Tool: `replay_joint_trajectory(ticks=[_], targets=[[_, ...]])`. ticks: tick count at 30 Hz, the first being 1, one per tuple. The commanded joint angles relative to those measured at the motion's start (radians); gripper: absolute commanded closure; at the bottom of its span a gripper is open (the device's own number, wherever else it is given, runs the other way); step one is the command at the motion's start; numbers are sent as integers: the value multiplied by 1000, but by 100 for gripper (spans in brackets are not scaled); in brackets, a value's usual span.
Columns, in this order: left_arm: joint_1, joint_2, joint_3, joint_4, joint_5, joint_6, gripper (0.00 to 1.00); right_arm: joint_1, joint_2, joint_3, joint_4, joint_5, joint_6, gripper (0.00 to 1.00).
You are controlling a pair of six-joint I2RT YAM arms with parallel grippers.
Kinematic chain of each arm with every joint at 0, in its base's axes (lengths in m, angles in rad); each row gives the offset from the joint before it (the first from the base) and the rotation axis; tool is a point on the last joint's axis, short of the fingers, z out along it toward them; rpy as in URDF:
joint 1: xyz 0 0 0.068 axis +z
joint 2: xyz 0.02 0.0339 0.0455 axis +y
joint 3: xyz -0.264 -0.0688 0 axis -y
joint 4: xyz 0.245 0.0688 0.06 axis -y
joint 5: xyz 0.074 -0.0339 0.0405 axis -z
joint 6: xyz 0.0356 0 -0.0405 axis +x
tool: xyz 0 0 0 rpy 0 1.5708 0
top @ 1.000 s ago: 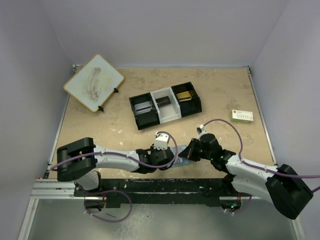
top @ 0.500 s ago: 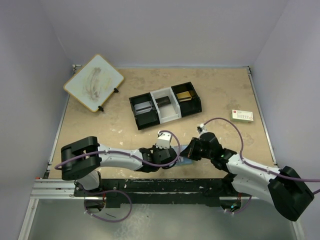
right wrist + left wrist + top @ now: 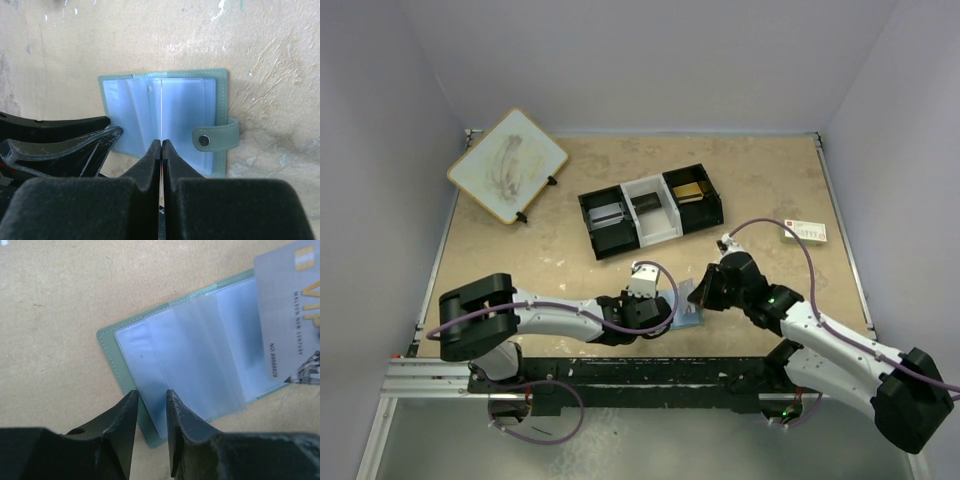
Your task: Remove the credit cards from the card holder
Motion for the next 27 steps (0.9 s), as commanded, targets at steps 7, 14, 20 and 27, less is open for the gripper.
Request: replay_joint_trajectory(ticks=[7,14,20,27], targets=[[2,-191,0,-97,-112,36,51,0,-103,96,93,35,-244,100],[163,-396,63,-283,-107,162,33,0,-97,113,398,-2,-596,100],[512,-574,117,-394,-26,344,27,0,2,166,608,-90,-932,100],[940,-589,85,-407,108,477,26,8,216,320,635,-201,-1202,100]])
